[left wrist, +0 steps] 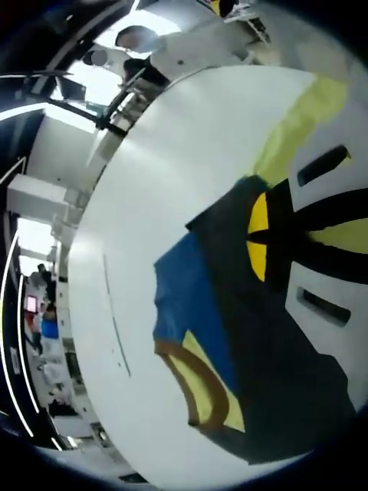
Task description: Fold the garment on the visible template until the final outline fits inside the template.
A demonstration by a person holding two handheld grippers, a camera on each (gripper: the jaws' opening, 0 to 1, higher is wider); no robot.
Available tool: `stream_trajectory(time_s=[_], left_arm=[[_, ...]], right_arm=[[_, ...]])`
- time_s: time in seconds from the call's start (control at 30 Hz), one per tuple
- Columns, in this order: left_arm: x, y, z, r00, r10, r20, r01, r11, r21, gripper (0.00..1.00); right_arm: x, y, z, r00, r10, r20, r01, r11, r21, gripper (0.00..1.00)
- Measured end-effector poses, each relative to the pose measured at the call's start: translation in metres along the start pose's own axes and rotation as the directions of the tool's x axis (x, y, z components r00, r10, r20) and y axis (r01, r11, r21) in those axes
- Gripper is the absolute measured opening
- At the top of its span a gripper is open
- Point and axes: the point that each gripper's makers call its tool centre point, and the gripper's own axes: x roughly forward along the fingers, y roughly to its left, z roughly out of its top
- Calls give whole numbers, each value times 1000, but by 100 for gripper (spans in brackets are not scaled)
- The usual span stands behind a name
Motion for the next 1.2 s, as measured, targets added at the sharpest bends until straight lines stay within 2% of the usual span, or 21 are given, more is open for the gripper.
stream_trajectory(time_s=[0.27, 0.33, 0.5, 0.53, 0.6, 1.0, 1.2], left_arm=[[-10, -7, 0, 1000, -17, 15, 16, 999, 36, 0], [-13, -9, -1, 1000, -15, 11, 14, 997, 78, 1], [-26, -17, -5, 999, -36, 8, 35, 993, 113, 5], [-31, -19, -8, 999, -42, 0, 42, 989, 139, 5], [-36, -18, -11, 999, -35, -8, 35, 987, 157, 6], [-74, -17, -12, 1000, -8, 12, 5, 971, 237, 19], [-87, -23, -12, 1000, -23, 21, 17, 967, 253, 26]], right_arm=[[1, 1, 1, 1000, 5, 3, -5, 1000, -3, 99], [1, 2, 1, 1000, 9, 4, -9, 1000, -4, 99], [1, 2, 2, 1000, 8, 10, -8, 1000, -7, 99], [1, 2, 3, 1000, 8, 12, -8, 1000, -6, 99], [1, 2, 3, 1000, 10, 13, -10, 1000, -6, 99], [6, 8, 6, 999, 36, 11, -36, 999, -27, 100], [9, 9, 8, 999, 48, 12, -48, 998, -39, 100]])
